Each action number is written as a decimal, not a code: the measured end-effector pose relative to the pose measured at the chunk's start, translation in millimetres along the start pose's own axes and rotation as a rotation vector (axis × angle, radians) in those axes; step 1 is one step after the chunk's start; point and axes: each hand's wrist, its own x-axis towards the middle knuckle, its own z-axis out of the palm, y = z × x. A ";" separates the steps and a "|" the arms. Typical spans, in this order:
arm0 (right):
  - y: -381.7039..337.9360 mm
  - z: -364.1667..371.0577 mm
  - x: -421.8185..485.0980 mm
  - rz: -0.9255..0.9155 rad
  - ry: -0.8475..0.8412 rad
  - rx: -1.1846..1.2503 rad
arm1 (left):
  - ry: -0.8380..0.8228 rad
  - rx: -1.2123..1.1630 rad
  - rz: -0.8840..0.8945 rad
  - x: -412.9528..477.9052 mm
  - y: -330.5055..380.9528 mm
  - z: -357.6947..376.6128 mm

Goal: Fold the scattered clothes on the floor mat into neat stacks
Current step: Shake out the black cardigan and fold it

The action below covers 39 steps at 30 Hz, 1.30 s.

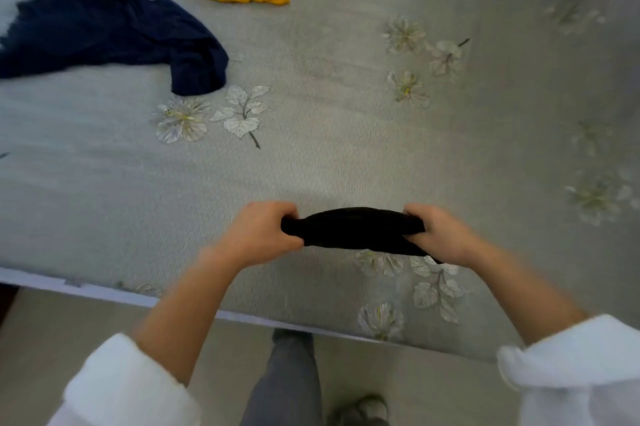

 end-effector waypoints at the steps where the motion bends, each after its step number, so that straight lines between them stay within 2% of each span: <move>1: 8.8 -4.7 -21.9 0.015 0.029 0.026 | 0.008 0.002 0.035 -6.6 16.8 3.4; 8: 97.6 -30.0 -202.8 0.152 0.289 0.230 | 0.019 0.087 0.297 -51.7 170.6 55.8; 14: 192.0 -34.0 -372.8 0.264 0.480 0.307 | -0.087 0.276 0.567 -78.0 313.5 145.8; 19: 264.7 -32.6 -474.2 0.393 0.617 0.348 | -0.129 0.415 0.713 -91.4 421.0 224.0; 28: 401.0 -71.9 -543.4 0.518 0.760 0.404 | -0.173 0.526 0.872 -55.7 579.9 316.9; 39: 591.6 -180.0 -557.5 0.605 0.779 0.472 | -0.283 0.461 0.838 42.2 757.6 414.8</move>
